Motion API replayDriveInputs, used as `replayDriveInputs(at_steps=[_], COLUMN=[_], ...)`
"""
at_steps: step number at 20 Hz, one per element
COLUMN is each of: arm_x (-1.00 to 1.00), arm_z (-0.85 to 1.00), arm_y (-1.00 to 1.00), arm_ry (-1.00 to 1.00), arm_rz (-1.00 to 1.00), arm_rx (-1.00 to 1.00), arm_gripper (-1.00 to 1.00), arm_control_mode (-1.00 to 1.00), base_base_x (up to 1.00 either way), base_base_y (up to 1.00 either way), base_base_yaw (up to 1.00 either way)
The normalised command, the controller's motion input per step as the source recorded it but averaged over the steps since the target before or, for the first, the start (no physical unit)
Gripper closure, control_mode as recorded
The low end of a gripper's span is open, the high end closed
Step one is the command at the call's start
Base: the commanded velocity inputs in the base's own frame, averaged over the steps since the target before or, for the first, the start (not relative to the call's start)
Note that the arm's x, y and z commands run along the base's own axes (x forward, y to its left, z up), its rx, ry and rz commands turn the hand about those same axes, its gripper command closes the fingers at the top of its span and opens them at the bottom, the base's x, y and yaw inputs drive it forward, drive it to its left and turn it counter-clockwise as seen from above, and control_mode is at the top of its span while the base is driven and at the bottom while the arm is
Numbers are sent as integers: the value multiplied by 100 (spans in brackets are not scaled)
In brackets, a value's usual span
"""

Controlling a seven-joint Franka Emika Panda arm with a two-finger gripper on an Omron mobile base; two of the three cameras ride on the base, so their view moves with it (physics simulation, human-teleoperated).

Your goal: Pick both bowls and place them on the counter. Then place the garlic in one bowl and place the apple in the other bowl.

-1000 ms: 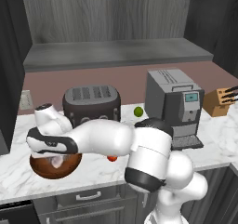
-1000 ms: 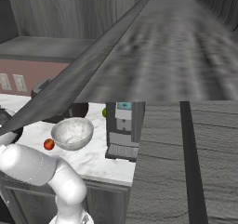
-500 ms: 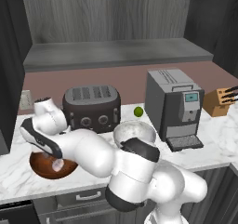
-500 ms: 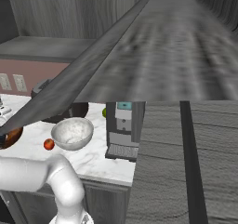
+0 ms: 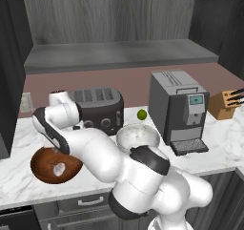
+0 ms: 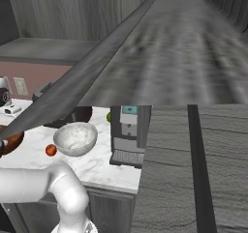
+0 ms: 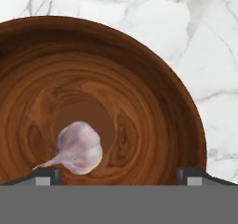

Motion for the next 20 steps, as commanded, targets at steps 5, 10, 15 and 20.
replayDriveInputs(at_steps=[5,10,15,20], arm_x=[-39,-52,-40,-33], arm_z=[20,10,10,4], arm_y=[-44,-39,-48,-59], arm_ry=[-4,-5,-2,0], arm_rz=[0,-7,-18,-18], arm_rx=[6,1,0,0], arm_gripper=[-100,-100,-100,-100], arm_control_mode=[-100,-100,-100,-100], base_base_x=[0,0,0,0], base_base_y=[0,0,0,0], base_base_yaw=[0,0,0,0])
